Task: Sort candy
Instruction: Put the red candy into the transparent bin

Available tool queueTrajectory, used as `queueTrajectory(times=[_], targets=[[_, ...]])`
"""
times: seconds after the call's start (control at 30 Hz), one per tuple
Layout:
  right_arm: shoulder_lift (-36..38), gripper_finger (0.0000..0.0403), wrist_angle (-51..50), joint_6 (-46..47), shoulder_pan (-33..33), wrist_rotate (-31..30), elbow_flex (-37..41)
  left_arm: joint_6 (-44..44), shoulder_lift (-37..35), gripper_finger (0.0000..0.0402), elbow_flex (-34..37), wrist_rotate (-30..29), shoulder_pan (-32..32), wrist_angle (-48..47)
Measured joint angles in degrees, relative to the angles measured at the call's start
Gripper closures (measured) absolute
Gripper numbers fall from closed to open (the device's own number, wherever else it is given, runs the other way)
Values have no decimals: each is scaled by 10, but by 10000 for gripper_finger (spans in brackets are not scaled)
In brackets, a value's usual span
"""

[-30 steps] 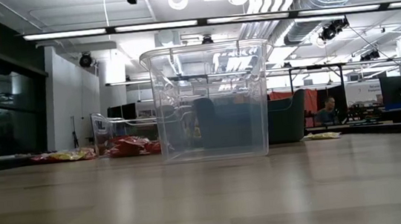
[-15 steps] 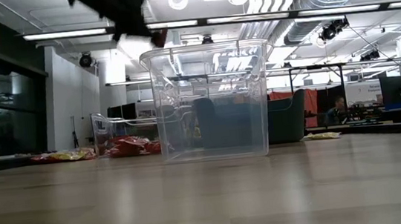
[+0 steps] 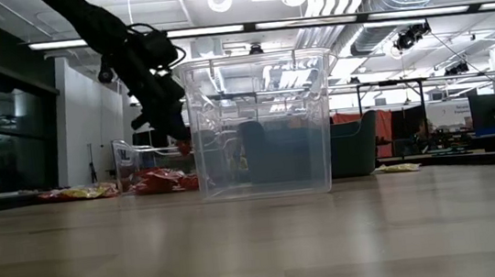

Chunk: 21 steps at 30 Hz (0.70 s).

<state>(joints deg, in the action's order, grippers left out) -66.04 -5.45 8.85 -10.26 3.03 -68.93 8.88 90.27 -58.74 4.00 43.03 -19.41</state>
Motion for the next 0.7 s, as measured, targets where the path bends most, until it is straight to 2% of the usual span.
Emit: queueTrajectory(times=[0.3,0.43,0.5,0.57,0.63,0.7], targets=[[0,114,-8,-1,0,1,0,13,-32,250,-8,-1,0,27],[0,114,-9,-3,-3,2,0,30,-64,213,-21,12,0,25],[0,114,-10,-3,-6,2,0,47,-86,204,-30,42,0,29],[0,114,-12,-3,-9,2,0,68,-116,201,-36,99,0,41],[0,114,-12,-3,-12,2,0,88,-152,200,-36,161,-4,82],[0,114,-11,-3,-15,2,0,102,-191,200,-36,190,-18,129]])
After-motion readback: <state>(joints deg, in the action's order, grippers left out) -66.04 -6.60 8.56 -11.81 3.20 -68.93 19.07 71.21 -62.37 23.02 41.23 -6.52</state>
